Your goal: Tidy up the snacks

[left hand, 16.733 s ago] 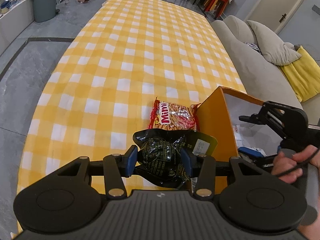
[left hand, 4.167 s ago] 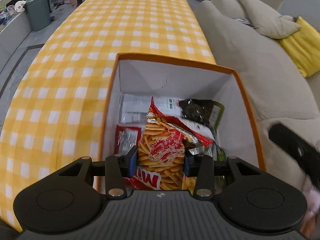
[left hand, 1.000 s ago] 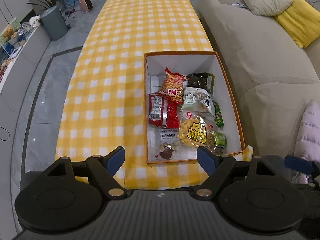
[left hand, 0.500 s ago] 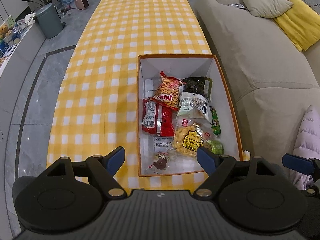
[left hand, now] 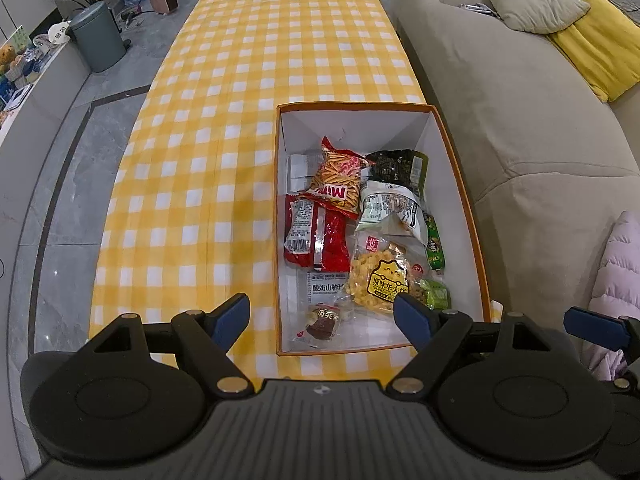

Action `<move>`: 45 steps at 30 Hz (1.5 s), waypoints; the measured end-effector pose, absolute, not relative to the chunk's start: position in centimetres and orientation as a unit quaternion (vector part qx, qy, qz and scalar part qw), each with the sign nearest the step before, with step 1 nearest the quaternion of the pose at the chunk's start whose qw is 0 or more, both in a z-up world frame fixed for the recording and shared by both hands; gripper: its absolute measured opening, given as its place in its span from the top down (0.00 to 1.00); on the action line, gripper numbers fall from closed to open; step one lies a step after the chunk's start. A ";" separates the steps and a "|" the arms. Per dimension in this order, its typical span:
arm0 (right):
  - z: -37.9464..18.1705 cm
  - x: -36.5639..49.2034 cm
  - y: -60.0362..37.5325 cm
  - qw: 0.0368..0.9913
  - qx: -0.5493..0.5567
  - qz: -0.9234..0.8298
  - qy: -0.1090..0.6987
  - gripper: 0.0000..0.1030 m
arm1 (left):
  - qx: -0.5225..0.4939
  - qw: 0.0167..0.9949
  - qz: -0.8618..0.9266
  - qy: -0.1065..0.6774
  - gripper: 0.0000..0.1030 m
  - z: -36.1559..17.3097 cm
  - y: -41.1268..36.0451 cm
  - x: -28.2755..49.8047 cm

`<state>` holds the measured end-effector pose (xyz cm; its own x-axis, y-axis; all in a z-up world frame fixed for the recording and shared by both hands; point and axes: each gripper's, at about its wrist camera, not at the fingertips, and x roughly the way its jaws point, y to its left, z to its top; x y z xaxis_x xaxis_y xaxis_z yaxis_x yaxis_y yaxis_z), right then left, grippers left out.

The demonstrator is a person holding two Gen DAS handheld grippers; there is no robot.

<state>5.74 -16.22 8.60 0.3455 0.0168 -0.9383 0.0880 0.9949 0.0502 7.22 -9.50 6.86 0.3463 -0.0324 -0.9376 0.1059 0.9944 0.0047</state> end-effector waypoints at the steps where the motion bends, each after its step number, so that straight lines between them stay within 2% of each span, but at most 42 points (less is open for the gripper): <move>1: 8.6 5.8 -16.2 0.819 0.045 -0.023 0.572 0.04 | 0.032 0.820 -0.042 0.570 0.07 6.8 -9.5 7.2; 45: 7.8 5.4 -15.1 0.813 0.042 -0.001 0.581 0.04 | 0.032 0.814 -0.032 0.579 0.07 5.8 -8.4 6.3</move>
<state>5.39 -15.14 7.78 0.3249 0.0485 -0.9445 0.0502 0.9964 0.0684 6.33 -8.36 5.78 0.3278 -0.0159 -0.9446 0.0896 0.9959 0.0143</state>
